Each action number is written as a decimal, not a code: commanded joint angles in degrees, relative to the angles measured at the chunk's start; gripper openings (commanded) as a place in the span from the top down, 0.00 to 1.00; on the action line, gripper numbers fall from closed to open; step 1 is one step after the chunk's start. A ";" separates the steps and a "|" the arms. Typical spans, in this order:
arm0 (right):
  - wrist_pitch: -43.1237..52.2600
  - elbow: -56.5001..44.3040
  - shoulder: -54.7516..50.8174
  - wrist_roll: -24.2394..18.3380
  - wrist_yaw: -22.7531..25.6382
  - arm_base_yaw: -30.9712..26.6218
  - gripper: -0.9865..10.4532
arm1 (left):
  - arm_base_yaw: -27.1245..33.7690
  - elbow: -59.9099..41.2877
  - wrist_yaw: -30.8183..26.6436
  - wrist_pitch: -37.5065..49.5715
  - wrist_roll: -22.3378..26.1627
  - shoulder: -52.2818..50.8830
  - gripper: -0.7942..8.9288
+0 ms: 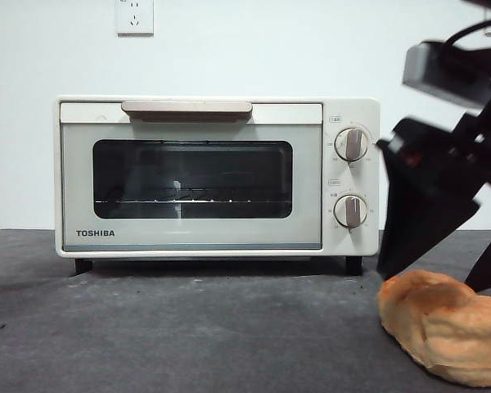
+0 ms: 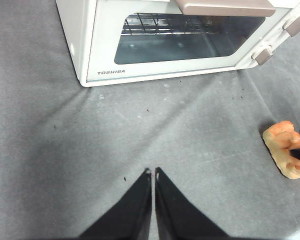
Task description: The left arm flap open the oven, the right arm pick bread and place it into oven, the left arm flap close the oven
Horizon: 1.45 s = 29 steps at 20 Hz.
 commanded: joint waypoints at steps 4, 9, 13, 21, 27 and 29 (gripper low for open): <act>4.90 0.04 7.34 0.79 0.83 0.57 0.52 | -0.11 1.09 0.26 0.63 0.68 0.28 0.90; 4.87 0.04 9.27 0.79 1.84 0.57 0.62 | -0.11 1.09 0.28 0.63 0.68 0.28 0.90; 5.03 0.04 9.16 0.79 1.73 0.57 0.71 | -0.11 1.09 0.28 0.83 0.68 0.28 0.90; 1.51 2.95 0.63 0.31 1.60 0.57 0.71 | -2.71 1.09 0.31 6.99 -2.93 2.01 0.90; -6.51 10.05 -6.38 -2.45 1.64 0.57 0.71 | -10.14 1.22 0.26 21.11 -8.68 9.01 0.90; -8.48 12.20 -7.89 -2.91 1.64 0.57 0.71 | -12.92 1.68 -0.63 26.58 -10.29 13.09 0.90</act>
